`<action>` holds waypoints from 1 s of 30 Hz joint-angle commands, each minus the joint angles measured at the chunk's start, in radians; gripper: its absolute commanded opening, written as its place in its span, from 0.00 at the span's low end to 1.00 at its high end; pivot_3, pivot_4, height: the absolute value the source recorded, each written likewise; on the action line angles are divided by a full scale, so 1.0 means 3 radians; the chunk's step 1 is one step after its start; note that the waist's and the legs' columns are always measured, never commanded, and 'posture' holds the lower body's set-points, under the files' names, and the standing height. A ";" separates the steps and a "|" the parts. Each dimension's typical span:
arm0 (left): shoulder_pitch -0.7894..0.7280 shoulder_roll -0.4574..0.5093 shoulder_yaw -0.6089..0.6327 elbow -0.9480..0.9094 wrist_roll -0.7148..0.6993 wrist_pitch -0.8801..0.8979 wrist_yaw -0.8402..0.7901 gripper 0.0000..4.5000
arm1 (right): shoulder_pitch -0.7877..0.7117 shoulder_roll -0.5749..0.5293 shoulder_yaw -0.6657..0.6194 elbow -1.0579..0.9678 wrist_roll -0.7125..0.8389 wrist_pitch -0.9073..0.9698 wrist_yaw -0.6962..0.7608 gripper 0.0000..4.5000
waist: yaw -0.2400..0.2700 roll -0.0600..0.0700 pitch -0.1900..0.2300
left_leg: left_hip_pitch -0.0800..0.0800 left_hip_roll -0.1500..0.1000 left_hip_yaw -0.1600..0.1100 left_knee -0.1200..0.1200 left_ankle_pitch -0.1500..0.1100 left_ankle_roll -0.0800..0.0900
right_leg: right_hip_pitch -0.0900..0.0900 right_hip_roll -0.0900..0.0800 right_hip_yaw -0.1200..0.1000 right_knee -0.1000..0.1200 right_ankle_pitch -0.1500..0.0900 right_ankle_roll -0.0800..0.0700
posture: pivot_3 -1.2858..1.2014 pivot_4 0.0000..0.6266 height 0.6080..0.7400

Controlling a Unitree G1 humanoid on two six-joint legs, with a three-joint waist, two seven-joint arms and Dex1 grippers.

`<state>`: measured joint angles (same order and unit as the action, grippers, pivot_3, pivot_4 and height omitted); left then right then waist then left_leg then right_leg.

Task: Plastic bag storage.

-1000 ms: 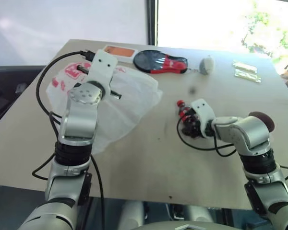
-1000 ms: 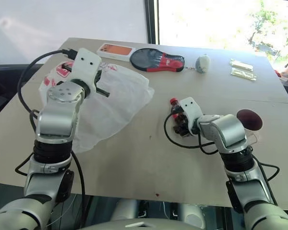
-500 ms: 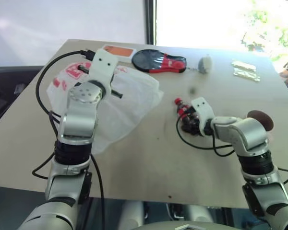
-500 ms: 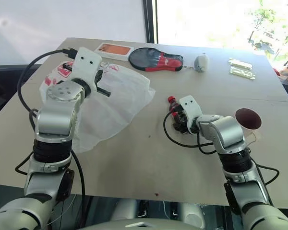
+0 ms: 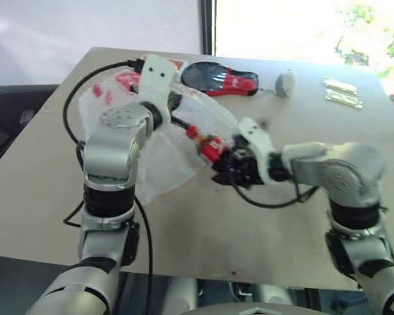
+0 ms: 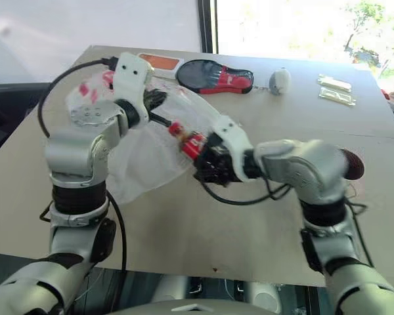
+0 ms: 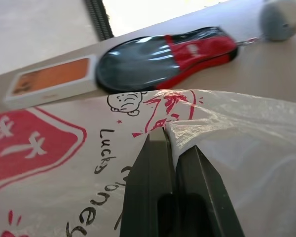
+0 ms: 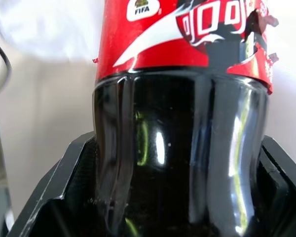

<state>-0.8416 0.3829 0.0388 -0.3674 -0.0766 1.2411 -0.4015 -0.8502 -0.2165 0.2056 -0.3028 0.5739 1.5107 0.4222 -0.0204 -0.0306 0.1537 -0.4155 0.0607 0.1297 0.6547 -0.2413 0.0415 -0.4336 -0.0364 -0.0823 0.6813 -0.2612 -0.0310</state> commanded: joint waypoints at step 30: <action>-0.0190 -0.0456 -0.0098 0.0549 -0.0521 -0.0705 0.0165 0.00 | 0.0832 -0.1231 -0.1169 -0.1538 0.0973 -0.0696 0.0029 1.00 | 0.0093 -0.0001 0.0015 | 0.0002 -0.0012 -0.0020 0.0004 -0.0001 0.0003 | 0.0017 -0.0008 0.0002 -0.0003 0.0000 0.0003 | 0.52 0.24 1.00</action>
<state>-0.8635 0.2589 0.0376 -0.1472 -0.1998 1.0770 -0.3187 -0.6146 -0.5922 -0.2241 -0.7969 0.9156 1.3532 0.4498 0.0075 -0.0310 0.1581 -0.4144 0.0567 0.1242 0.6560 -0.2415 0.0426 -0.4283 -0.0389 -0.0814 0.6804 -0.2613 -0.0300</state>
